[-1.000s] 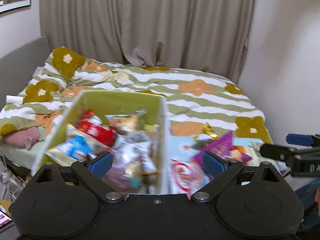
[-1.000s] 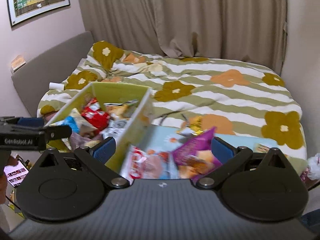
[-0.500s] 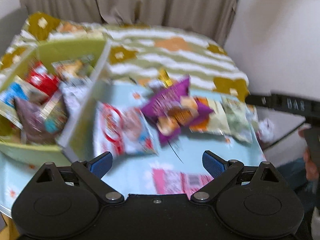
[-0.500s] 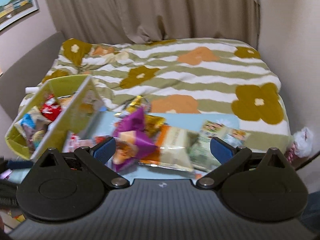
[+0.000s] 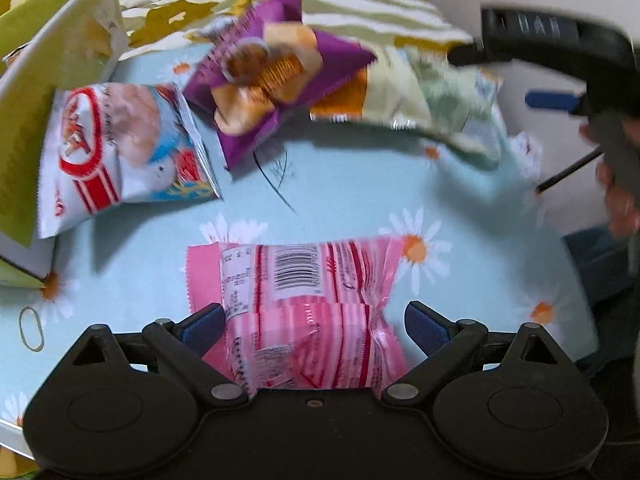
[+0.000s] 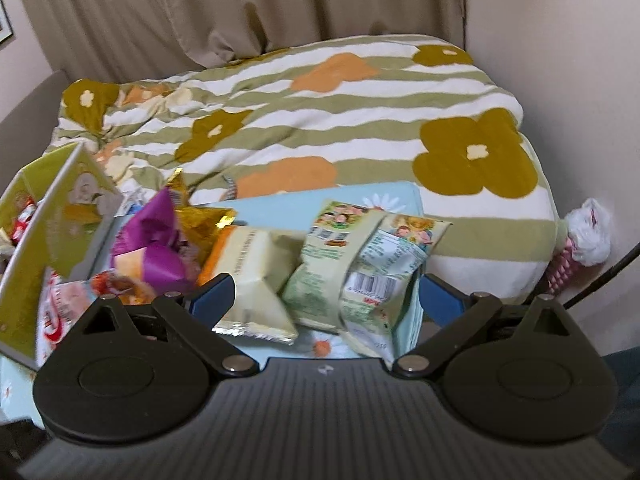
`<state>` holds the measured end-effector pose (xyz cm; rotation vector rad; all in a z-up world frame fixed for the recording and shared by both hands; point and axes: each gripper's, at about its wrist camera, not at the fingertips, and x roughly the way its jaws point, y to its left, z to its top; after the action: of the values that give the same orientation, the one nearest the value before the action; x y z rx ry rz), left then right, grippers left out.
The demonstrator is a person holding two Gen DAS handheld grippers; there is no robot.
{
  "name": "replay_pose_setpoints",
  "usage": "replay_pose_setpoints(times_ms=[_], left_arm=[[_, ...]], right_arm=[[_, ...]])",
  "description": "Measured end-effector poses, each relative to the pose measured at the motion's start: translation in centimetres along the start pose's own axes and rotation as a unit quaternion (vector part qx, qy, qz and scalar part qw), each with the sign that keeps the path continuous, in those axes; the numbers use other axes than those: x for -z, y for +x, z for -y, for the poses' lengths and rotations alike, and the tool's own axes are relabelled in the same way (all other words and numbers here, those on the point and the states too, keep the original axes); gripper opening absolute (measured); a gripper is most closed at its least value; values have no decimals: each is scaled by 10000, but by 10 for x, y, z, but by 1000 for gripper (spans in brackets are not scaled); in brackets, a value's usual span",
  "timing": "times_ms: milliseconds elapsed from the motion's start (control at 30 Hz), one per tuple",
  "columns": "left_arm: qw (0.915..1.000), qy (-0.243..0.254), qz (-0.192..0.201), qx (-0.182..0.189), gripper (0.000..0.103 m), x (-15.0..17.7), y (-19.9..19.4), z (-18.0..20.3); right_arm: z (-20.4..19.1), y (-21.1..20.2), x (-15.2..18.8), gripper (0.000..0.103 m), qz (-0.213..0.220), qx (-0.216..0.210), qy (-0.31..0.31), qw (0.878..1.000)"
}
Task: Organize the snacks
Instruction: 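Grasp the pink striped bag with the left tool while the right tool grasps the green MPM bag, then lift both held bags and carry them toward the cardboard box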
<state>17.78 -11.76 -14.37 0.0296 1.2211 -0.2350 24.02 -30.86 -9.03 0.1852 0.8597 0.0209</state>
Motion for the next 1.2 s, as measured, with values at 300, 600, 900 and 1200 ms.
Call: replay_pose_setpoints(times_ms=[300, 600, 900, 1200], left_arm=[[9999, -91, 22, -48, 80, -6, 19, -9], [9997, -77, 205, -50, 73, -18, 18, -11], [9995, -150, 248, -90, 72, -23, 19, -18], [9991, -251, 326, -47, 70, -21, 13, -24]], right_arm=[[10, 33, -6, 103, -82, 56, 108, 9999], [11, 56, -9, 103, -74, 109, -14, 9999], [7, 78, -11, 103, -161, 78, -91, 9998], [9, 82, -11, 85, -153, -50, -141, 9998]])
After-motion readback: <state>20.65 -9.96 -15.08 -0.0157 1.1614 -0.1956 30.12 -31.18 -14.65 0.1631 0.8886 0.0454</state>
